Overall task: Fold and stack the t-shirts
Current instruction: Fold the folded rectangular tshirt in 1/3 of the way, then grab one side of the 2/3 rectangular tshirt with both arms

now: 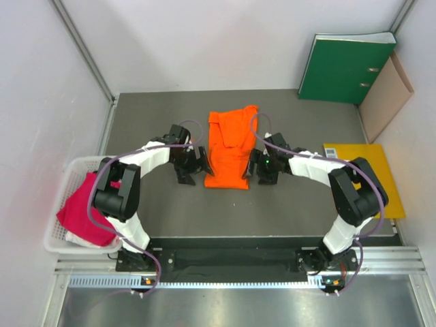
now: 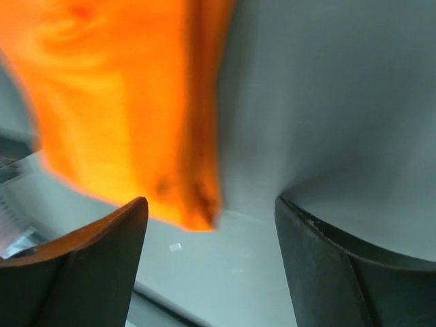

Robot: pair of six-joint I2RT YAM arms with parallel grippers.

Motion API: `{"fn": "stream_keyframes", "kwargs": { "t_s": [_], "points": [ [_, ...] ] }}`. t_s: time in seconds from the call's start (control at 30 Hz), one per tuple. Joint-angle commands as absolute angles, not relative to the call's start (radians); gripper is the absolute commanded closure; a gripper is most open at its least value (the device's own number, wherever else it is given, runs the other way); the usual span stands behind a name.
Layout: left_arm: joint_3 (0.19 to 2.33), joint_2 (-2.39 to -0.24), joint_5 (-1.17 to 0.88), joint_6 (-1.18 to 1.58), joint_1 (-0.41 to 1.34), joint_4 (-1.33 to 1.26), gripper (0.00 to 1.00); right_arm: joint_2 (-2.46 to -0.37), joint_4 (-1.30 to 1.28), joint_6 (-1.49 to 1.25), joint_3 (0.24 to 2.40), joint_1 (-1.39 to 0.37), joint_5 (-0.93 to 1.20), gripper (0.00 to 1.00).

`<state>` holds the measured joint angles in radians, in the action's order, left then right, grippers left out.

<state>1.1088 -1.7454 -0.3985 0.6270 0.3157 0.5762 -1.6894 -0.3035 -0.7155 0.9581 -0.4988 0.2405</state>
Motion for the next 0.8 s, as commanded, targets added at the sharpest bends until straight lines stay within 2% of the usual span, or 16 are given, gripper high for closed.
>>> {"fn": "stream_keyframes", "kwargs": {
  "t_s": [0.0,0.17,0.33,0.43,0.5,0.57,0.6,0.67,0.7,0.77],
  "points": [
    [1.132,-1.798,-0.433,0.643,0.318,0.476,0.08,-1.798,-0.175,-0.784,0.96,-0.492,0.37,0.25],
    [1.167,-1.864,-0.468,0.644,0.318,0.46,0.21,-1.86,-0.136,-0.822,1.014,-0.494,0.409,0.28],
    [1.187,-1.907,-0.503,0.661,0.325,0.46,0.31,-1.933,-0.346,-0.81,1.14,-0.497,0.445,0.31],
    [1.193,-1.907,-0.497,0.666,0.333,0.465,0.37,-1.896,-0.399,-0.811,1.129,-0.497,0.442,0.32],
    [1.192,-1.91,-0.499,0.672,0.337,0.465,0.46,-1.873,-0.437,-0.798,1.12,-0.497,0.428,0.33],
    [1.19,-1.914,-0.5,0.673,0.342,0.465,0.6,-1.864,-0.46,-0.784,1.111,-0.499,0.428,0.35],
    [1.187,-1.917,-0.499,0.678,0.348,0.463,0.76,-1.862,-0.465,-0.778,1.095,-0.499,0.429,0.36],
    [1.184,-1.921,-0.503,0.68,0.353,0.459,0.9,-1.865,-0.459,-0.773,1.077,-0.5,0.452,0.39],
    [1.181,-1.924,-0.502,0.684,0.357,0.459,1.0,-1.867,-0.443,-0.773,1.06,-0.5,0.465,0.4],
    [1.175,-1.924,-0.506,0.687,0.364,0.456,1.0,-1.868,-0.422,-0.767,1.045,-0.508,0.494,0.47]
  ]
}}
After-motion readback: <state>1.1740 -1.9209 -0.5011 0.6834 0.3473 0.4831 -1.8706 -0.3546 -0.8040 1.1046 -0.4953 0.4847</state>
